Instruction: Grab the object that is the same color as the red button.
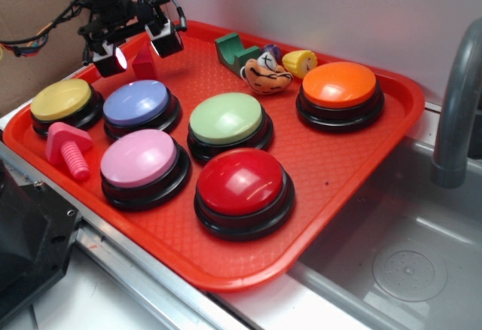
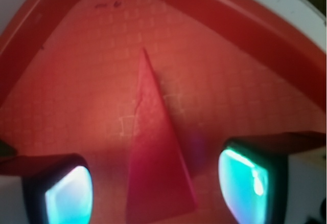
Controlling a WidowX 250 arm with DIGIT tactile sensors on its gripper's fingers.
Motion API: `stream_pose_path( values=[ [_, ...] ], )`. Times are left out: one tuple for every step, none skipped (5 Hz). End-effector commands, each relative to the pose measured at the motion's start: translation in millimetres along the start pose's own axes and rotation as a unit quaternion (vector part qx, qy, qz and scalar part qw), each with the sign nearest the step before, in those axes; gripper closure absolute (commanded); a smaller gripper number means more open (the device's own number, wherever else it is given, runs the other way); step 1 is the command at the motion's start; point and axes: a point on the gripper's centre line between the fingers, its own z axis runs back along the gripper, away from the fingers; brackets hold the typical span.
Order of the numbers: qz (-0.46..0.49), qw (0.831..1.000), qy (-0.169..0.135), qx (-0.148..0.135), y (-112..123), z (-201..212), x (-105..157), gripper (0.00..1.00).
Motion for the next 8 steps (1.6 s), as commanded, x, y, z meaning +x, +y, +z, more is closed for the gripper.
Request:
stream_pose_path(
  values=[
    [0.006,1.0,-0.007,-0.005,11,-9,4,0.0],
    [0.006,1.0,0.002,-0.012,11,-9,5,0.0],
    [0.008,1.0,0.004,-0.025,10,-8,4,1.0],
    [0.016,1.0,-0.006,-0.012,10,-3,5,1.0],
    [0.011,0.999,-0.008,-0.029,9,10,8,1.0],
    [-0.024,0.999,0.003,-0.026,-2,29,7,1.0],
    [-0.087,0.996,0.002,-0.026,-22,60,-8,1.0],
    [-0.172,0.984,0.027,-0.05,-34,91,-37,1.0]
  ],
)
